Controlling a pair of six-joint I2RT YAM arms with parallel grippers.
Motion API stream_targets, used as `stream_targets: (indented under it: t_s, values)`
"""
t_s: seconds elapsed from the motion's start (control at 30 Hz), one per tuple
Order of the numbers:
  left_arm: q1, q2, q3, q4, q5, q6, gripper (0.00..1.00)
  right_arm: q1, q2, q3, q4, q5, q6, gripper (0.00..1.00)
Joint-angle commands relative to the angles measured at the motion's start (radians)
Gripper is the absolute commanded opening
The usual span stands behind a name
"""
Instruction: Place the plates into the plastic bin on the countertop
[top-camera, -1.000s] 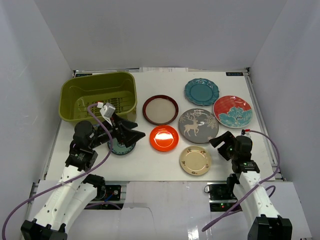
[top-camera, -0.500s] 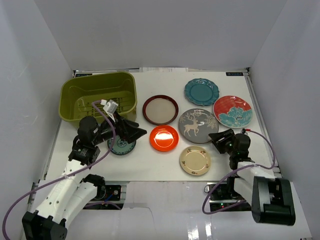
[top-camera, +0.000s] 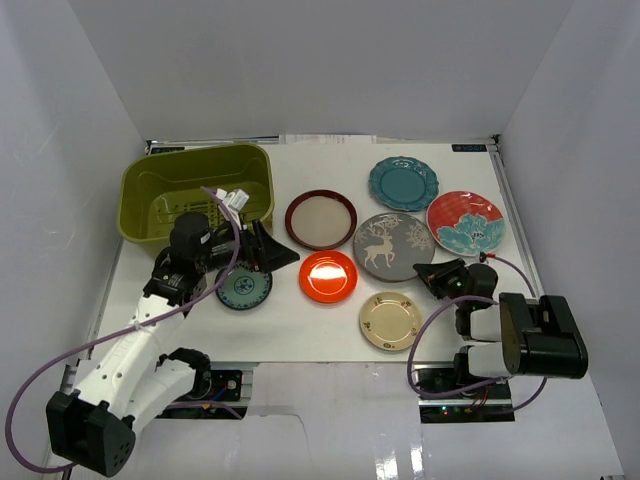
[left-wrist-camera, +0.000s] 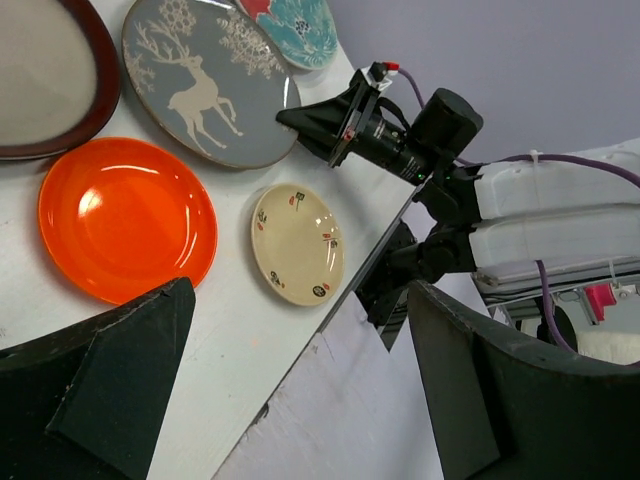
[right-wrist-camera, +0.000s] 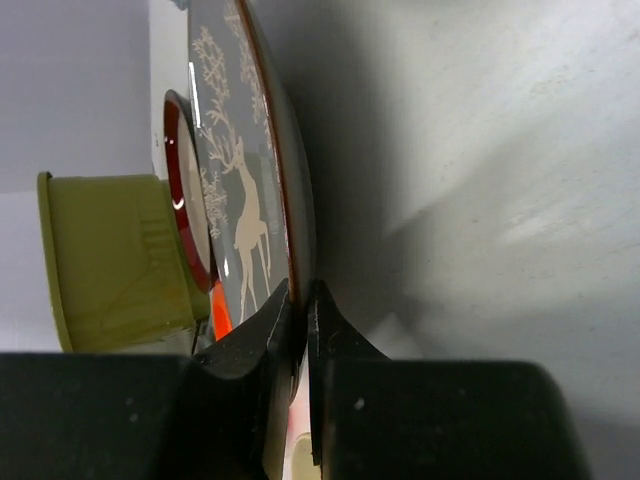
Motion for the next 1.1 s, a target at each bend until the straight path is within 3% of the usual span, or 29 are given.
stream_targets:
  t_s: [0.0,0.07,0.2,0.3,0.43,0.63,0.73,0.97,1.07]
  values:
    - [-0.019,0.017,0.083,-0.084,-0.035,0.006,0.98,0.001,-0.144,-0.164,0.116,-0.039,0.021,0.08]
    - [-0.033,0.048,0.132,-0.109,-0.057,0.012,0.98,0.007,-0.259,-0.147,0.007,-0.029,0.002,0.08]
    - [-0.064,0.104,0.209,-0.160,-0.095,0.020,0.97,0.015,-0.691,-0.055,-0.350,0.027,-0.070,0.08]
    - [-0.114,0.149,0.249,-0.161,-0.127,0.015,0.95,0.015,-0.867,0.119,-0.595,0.053,-0.127,0.08]
    - [-0.174,0.232,0.293,-0.137,-0.161,0.013,0.94,0.015,-0.871,0.244,-0.660,-0.108,-0.125,0.08]
    - [-0.200,0.370,0.350,-0.086,-0.227,0.046,0.94,0.015,-0.835,0.303,-0.575,-0.278,-0.044,0.08]
    - [-0.200,0.433,0.361,-0.023,-0.189,0.026,0.93,0.015,-0.809,0.338,-0.561,-0.339,-0.023,0.08]
    - [-0.203,0.514,0.356,0.096,-0.132,-0.022,0.77,0.016,-0.785,0.309,-0.492,-0.413,0.031,0.08]
    - [-0.208,0.532,0.352,0.121,-0.134,-0.032,0.77,0.019,-0.762,0.300,-0.469,-0.442,0.040,0.08]
